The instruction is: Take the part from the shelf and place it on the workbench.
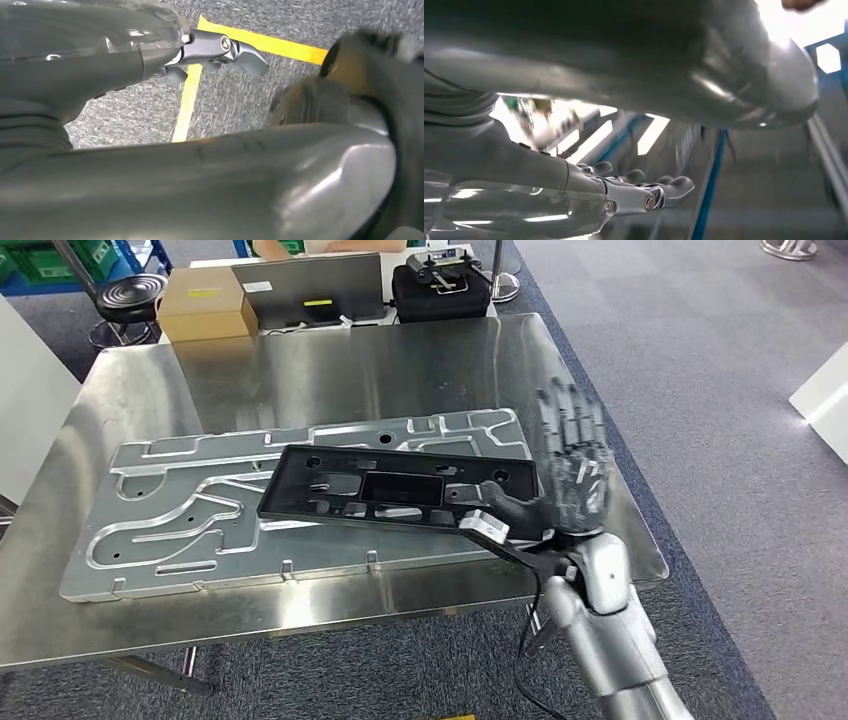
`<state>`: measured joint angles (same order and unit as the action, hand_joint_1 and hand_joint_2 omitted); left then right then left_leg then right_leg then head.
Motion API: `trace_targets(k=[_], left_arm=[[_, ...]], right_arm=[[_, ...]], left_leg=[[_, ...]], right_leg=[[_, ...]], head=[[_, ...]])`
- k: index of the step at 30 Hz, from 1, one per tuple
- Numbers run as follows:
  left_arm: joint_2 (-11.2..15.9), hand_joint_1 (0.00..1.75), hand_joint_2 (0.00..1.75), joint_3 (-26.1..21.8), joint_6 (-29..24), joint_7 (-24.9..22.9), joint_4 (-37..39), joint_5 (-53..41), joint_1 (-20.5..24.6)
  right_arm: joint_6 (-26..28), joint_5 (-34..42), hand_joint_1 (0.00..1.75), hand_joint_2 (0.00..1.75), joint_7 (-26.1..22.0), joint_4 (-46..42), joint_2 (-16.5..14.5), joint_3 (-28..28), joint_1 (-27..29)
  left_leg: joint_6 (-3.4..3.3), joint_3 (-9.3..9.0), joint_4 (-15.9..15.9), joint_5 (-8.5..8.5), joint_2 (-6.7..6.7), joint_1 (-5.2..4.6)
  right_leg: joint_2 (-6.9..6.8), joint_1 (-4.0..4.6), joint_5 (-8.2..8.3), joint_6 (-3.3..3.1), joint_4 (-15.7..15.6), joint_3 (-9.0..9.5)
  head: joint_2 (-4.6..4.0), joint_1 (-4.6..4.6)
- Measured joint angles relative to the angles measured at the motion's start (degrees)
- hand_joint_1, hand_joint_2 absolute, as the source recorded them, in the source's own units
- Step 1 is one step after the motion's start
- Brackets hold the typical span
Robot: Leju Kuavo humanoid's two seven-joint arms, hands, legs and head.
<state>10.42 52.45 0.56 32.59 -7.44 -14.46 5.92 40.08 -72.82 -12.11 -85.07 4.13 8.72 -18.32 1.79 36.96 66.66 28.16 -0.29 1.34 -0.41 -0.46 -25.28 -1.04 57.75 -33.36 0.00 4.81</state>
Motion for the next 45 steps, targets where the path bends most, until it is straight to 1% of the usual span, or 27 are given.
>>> trace_targets(k=[2, 3, 6, 7, 9, 11, 12, 13, 14, 16, 18, 20, 22, 24, 26, 28, 29, 32, 33, 34, 37, 38, 39, 42, 43, 44, 45], left_arm=[[0.0, 0.0, 0.0, -0.8, -0.1, 0.2, 0.0, 0.0, -0.1], [0.0, 0.0, 0.0, -1.2, -0.1, 0.2, 0.0, 0.0, -0.2], [0.0, 0.0, 0.0, -1.8, -0.1, 0.2, 0.0, 0.0, -0.5], [0.0, 0.0, 0.0, -2.0, -0.2, 0.2, 0.0, 0.0, -0.6], [-0.1, 0.0, 0.0, -2.5, -0.4, 0.2, 0.0, -0.1, -0.6], [-0.1, 0.0, 0.0, -2.7, -0.6, 0.1, 0.0, -0.1, -0.6], [-0.2, 0.0, 0.0, -2.8, -0.6, 0.1, 0.0, -0.1, -0.7], [-0.2, 0.0, 0.0, -2.9, -0.6, 0.1, 0.0, -0.1, -0.7], [-0.2, 0.0, 0.0, -3.0, -0.6, 0.1, 0.0, -0.1, -0.7], [-0.2, 0.0, 0.0, -3.1, -0.6, 0.1, 0.0, -0.1, -0.7], [-0.2, 0.0, 0.0, -3.1, -0.5, 0.1, 0.0, -0.2, -0.7], [-0.2, 0.0, 0.0, -3.1, -0.5, 0.2, 0.0, -0.3, -0.7], [-0.1, 0.0, 0.0, -3.1, -0.4, 0.4, 0.1, -0.4, -0.7], [0.0, 0.0, 0.0, -3.2, -0.4, 0.5, 0.1, -0.4, -0.7], [0.0, 0.0, 0.0, -3.2, -0.3, 0.5, 0.1, -0.5, -0.7], [0.1, 0.0, 0.0, -3.3, -0.3, 0.5, 0.1, -0.5, -0.7], [0.1, 0.0, 0.0, -3.4, -0.3, 0.5, 0.1, -0.5, -0.7], [0.1, 0.0, 0.0, -3.5, 0.0, 0.0, 0.1, -0.5, -0.6], [0.1, 0.0, 0.0, -3.6, 0.0, -0.2, 0.1, -0.5, -0.5], [0.1, 0.0, 0.0, -3.8, 0.1, -0.5, 0.1, -0.5, -0.5], [0.0, 0.0, 0.0, -4.1, 0.4, -1.1, 0.1, -0.4, -0.8], [-0.1, 0.0, 0.0, -4.2, 0.5, -1.2, 0.1, -0.4, -0.8], [-0.1, 0.0, 0.0, -4.2, 0.8, -1.4, 0.1, -0.4, -0.9], [-0.3, 0.0, 0.0, -4.2, 2.4, -2.1, 0.1, -0.4, -0.8], [-0.4, 0.0, 0.0, -4.2, 2.9, -2.4, 0.1, -0.4, -0.9], [-0.5, 0.0, 0.0, -4.1, 3.4, -2.7, 0.1, -0.4, -0.9], [-0.7, 0.0, 0.0, -4.1, 3.7, -2.9, 0.1, -0.4, -0.9]], right_arm=[[0.1, 5.4, 0.0, 0.0, -6.8, -9.0, -0.4, -5.7, 4.0], [0.1, 8.7, 0.0, 0.0, -10.1, -12.8, -0.7, -8.5, 5.9], [0.1, 16.3, 0.0, 0.0, -16.5, -21.2, -1.5, -15.8, 11.8], [0.1, 17.9, 0.0, 0.0, -17.4, -23.2, -1.6, -17.9, 13.7], [0.1, 20.3, 0.0, 0.0, -18.2, -26.5, -1.7, -22.1, 17.4], [0.0, 21.6, 0.0, 0.0, -18.0, -28.3, -1.9, -25.0, 20.8], [0.0, 21.8, 0.0, 0.0, -17.3, -28.7, -2.0, -26.1, 22.4], [0.0, 21.9, 0.0, 0.0, -16.4, -28.9, -2.1, -27.1, 24.0], [0.0, 21.9, 0.0, 0.0, -15.3, -28.9, -2.2, -28.1, 25.6], [-0.2, 22.2, 0.0, 0.0, -13.7, -28.2, -2.6, -30.4, 27.8], [-0.9, 22.1, 0.0, 0.0, -12.7, -26.9, -3.2, -33.1, 29.0], [-2.7, 20.9, 0.0, 0.0, -12.4, -25.1, -4.1, -36.7, 29.8], [-5.1, 19.0, 0.0, 0.0, -12.5, -23.0, -5.4, -40.7, 30.1], [-7.0, 17.6, 0.0, 0.0, -13.3, -20.8, -6.6, -44.6, 30.1], [-7.9, 16.9, 0.0, 0.0, -14.1, -18.9, -7.5, -47.6, 30.1], [-9.0, 15.7, 0.0, 0.0, -14.1, -17.5, -8.2, -49.9, 30.0], [-10.0, 14.4, 0.0, 0.0, -13.8, -16.6, -8.6, -51.2, 29.7], [-13.6, 7.5, 0.0, 0.0, -12.7, -10.4, -9.4, -57.0, 27.3], [-14.5, 4.2, 0.0, 0.0, -11.9, -7.0, -9.5, -59.9, 26.3], [-15.1, 0.4, 0.0, 0.0, -10.6, -3.0, -9.4, -63.1, 25.2], [-14.1, -8.8, 0.0, 0.0, -4.9, 11.8, -8.0, -71.2, 22.6], [-13.4, -10.8, 0.0, 0.0, -3.1, 16.9, -7.4, -73.2, 22.1], [-13.0, -12.3, 0.0, 0.0, -1.3, 21.5, -6.8, -74.8, 21.8], [-13.2, -15.7, 0.0, 0.0, 5.6, 33.7, -5.5, -77.7, 20.1], [-13.3, -16.3, 0.0, 0.0, 7.7, 37.7, -5.2, -78.3, 19.6], [-13.4, -16.6, 0.0, 0.0, 9.2, 41.7, -4.9, -78.8, 19.2], [-13.5, -16.8, 0.0, 0.0, 10.3, 45.2, -4.7, -79.2, 19.1]], left_leg=[[-0.41, -3.31, -6.3, -2.02, -0.07, -0.1], [-0.72, -4.01, -7.6, -2.1, -0.12, -0.2], [-1.88, -4.2, -7.9, -2.22, -0.15, -0.34], [-2.29, -4.17, -8.1, -2.43, -0.1, -0.32], [-2.95, -3.9, -8.3, -2.83, 0.01, -0.27], [-3.28, -3.38, -8.3, -3.1, 0.05, -0.44], [-3.37, -3.14, -8.3, -3.27, 0.08, -0.54], [-3.39, -2.91, -8.3, -3.43, 0.09, -0.63], [-3.36, -2.72, -8.3, -3.64, 0.09, -0.72], [-3.12, -2.44, -8.3, -4.08, 0.07, -0.9], [-2.61, -2.3, -8.3, -4.55, 0.09, -1.09], [-1.93, -2.27, -8.5, -5.11, 0.11, -1.13], [-1.32, -1.95, -8.1, -4.73, 0.12, -1.08], [-0.89, -0.43, -4.3, -0.97, 0.11, -1.0], [-0.54, 1.82, 3.3, 4.56, 0.1, -0.91], [-0.31, 1.92, 7.7, 7.05, 0.11, -0.84], [-0.31, 0.17, 6.3, 6.53, 0.11, -0.8], [-0.92, -8.48, -5.8, 3.12, 0.04, -0.86], [-1.28, -10.06, -8.5, 2.61, -0.05, -0.99], [-1.68, -10.68, -9.8, 2.42, -0.13, -1.15], [-2.87, -10.05, -10.0, 1.09, -0.13, -1.27], [-3.28, -9.64, -10.1, 0.5, -0.02, -1.21], [-3.62, -9.06, -10.2, -0.13, 0.14, -1.15], [-4.02, -6.92, -10.2, -1.74, 0.67, -1.24], [-3.99, -6.18, -10.1, -2.27, 0.77, -1.25], [-3.91, -5.47, -10.0, -2.78, 0.8, -1.26], [-3.78, -4.79, -9.9, -3.25, 0.8, -1.26]], right_leg=[[0.12, 0.07, -0.53, 0.65, 0.5, 0.11], [0.14, 0.16, -0.66, 0.97, 0.7, 0.14], [0.22, 0.05, -0.78, 1.82, 0.9, 0.31], [0.28, -0.07, -1.59, 2.1, 1.6, 0.07], [0.4, -0.26, -5.25, 2.58, 6.3, -1.73], [0.41, -0.29, -9.31, 2.87, 13.5, -4.49], [0.41, -0.3, -10.17, 2.93, 15.8, -5.16], [0.41, -0.29, -9.99, 2.89, 16.0, -4.85], [0.4, -0.28, -8.81, 2.74, 13.9, -3.3], [0.39, -0.16, -5.86, 2.18, 5.7, 1.64], [0.38, 0.16, -4.28, 1.7, 0.3, 4.5], [0.41, 0.43, -3.63, 1.32, -0.5, 4.49], [0.28, 0.14, -2.72, 0.69, -0.8, 4.07], [0.02, -0.21, -1.65, 0.11, -1.1, 3.19], [-0.1, -0.19, -0.73, -0.12, -0.9, 1.82], [-0.11, -0.17, 0.18, -0.04, -0.7, 0.34], [-0.05, -0.18, 0.6, 0.07, -0.5, -0.34], [0.11, -0.09, 1.66, 0.76, 0.2, -1.8], [0.04, 0.01, 1.97, 1.13, 0.4, -2.02], [-0.05, 0.07, 2.31, 1.53, 0.4, -2.1], [-0.04, -0.15, 3.16, 2.65, 0.0, -2.15], [0.04, -0.29, 2.32, 2.95, 0.5, -2.52], [0.12, -0.41, 0.36, 3.24, 2.1, -3.28], [0.2, -0.59, -7.93, 3.83, 12.5, -6.45], [0.21, -0.61, -9.11, 3.9, 15.3, -6.77], [0.2, -0.65, -9.01, 3.89, 16.5, -6.16], [0.2, -0.68, -7.88, 3.8, 15.5, -4.47]], head=[[0.0, 0.0], [0.0, 0.0], [0.0, 0.0], [0.0, 0.0], [0.0, 0.0], [0.0, 0.0], [0.0, 0.0], [0.0, 0.0], [0.0, 0.0], [0.0, 0.0], [0.0, -0.01], [0.0, -0.01], [0.0, 0.0], [0.0, 0.0], [0.0, 0.0], [0.0, 0.0], [0.0, 0.0], [0.0, 0.0], [0.0, 0.0], [0.0, -0.01], [0.0, -0.02], [0.0, -0.02], [0.0, -0.02], [0.0, -0.01], [0.0, -0.01], [0.0, -0.01], [0.0, -0.01]])
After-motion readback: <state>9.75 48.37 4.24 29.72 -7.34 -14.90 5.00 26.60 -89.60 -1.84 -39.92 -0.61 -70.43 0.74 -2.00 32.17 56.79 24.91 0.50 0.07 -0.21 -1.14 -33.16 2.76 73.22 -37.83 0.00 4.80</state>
